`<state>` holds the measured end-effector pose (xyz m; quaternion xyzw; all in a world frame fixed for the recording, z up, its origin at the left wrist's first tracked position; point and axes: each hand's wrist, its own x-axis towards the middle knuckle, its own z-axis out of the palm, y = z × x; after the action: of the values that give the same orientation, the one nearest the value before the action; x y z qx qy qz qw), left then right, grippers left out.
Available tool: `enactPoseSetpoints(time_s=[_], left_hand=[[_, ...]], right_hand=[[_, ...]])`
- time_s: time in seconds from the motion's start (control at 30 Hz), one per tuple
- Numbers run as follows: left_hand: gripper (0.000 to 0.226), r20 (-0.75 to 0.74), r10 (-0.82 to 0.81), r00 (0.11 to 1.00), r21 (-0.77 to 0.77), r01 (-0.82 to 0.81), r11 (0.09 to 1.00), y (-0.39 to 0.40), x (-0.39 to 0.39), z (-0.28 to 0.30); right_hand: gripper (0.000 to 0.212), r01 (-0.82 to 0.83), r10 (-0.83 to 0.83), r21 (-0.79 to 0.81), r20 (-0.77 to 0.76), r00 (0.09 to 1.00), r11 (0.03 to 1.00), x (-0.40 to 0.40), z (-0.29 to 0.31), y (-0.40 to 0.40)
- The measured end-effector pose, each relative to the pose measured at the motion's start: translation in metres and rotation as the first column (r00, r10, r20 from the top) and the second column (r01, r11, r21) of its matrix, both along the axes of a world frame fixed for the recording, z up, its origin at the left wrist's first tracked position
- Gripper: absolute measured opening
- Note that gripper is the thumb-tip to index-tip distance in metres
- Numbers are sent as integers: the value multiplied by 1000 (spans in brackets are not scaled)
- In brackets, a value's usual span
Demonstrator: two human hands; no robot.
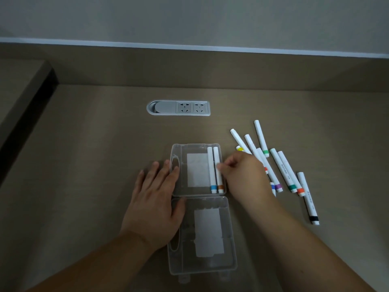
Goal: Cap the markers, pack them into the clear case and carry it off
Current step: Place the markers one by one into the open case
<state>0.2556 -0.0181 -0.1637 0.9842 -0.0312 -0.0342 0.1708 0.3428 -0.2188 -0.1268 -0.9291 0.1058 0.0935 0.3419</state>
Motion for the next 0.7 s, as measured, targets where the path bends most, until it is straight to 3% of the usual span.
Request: enactPoseSetpoints(time_s=[0.13, 0.3, 0.43, 0.7], left_hand=[[73, -7, 1, 1000, -5, -1, 1000, 0, 0, 0], [75, -12, 7, 1000, -9, -7, 1000, -1, 0, 0], [73, 2, 4, 1000, -23, -4, 1000, 1, -2, -2], [73, 3, 2, 1000, -3, -2, 1000, 0, -2, -1]], right_hand=[[18, 164, -163, 10, 162, 973, 986, -9, 5, -43], [10, 64, -51, -154, 83, 995, 986, -23, -1, -53], [7, 77, -48, -202, 144, 988, 976, -23, -3, -55], [20, -29, 82, -424, 108, 991, 905, -23, -7, -45]])
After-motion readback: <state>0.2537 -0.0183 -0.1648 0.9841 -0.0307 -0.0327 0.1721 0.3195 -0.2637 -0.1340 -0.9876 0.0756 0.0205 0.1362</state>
